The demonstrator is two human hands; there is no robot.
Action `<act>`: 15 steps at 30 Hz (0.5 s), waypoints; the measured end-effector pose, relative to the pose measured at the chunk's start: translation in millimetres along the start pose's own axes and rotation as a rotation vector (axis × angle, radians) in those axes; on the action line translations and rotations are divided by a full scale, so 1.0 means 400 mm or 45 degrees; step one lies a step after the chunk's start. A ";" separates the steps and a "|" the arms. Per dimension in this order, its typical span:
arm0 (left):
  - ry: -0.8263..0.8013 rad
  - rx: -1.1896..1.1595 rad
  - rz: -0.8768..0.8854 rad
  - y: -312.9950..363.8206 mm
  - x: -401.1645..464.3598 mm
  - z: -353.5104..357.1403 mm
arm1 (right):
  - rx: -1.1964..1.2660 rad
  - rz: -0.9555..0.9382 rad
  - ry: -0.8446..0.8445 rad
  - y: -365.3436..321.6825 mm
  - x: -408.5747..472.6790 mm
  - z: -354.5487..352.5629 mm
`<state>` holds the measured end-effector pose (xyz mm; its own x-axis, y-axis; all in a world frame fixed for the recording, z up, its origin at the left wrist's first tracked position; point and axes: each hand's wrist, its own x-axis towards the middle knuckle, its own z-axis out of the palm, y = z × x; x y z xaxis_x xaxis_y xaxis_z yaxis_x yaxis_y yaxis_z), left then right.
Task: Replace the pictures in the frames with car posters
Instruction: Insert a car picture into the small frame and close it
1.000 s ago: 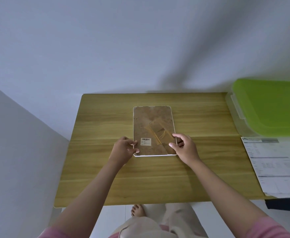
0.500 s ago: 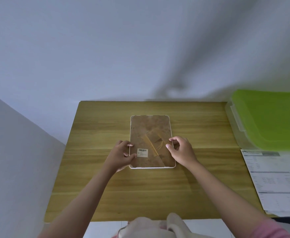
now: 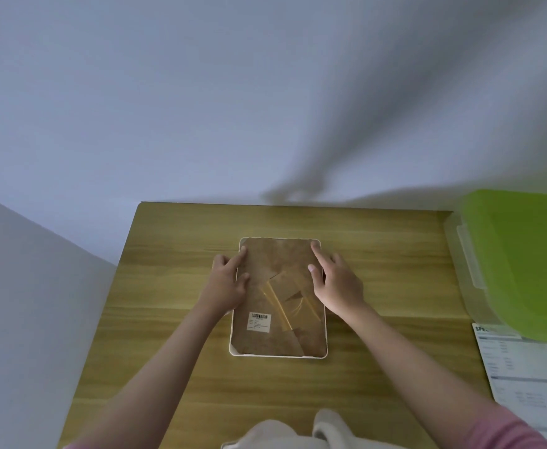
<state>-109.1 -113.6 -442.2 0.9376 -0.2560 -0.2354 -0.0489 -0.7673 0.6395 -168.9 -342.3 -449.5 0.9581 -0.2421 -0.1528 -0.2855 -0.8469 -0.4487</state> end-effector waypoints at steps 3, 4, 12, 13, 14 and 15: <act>-0.032 0.039 -0.013 -0.004 0.010 0.000 | -0.032 0.000 -0.023 -0.004 0.002 0.000; -0.043 0.053 -0.023 -0.004 0.013 -0.001 | -0.049 -0.005 -0.034 -0.005 0.004 0.001; -0.006 0.002 -0.082 0.014 0.001 -0.001 | 0.034 0.164 -0.007 -0.042 -0.008 0.003; -0.007 -0.060 -0.105 0.014 -0.001 -0.004 | 0.118 0.247 -0.006 -0.051 -0.008 0.000; -0.004 -0.148 -0.119 0.014 -0.003 -0.008 | 0.236 0.325 -0.006 -0.057 -0.006 -0.002; 0.006 -0.265 -0.129 0.014 -0.008 -0.013 | 0.377 0.384 -0.007 -0.060 -0.003 -0.006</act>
<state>-110.5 -114.2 -434.0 0.9356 -0.1806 -0.3034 0.1175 -0.6510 0.7500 -163.1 -322.8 -436.4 0.8309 -0.4552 -0.3199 -0.5474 -0.5659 -0.6165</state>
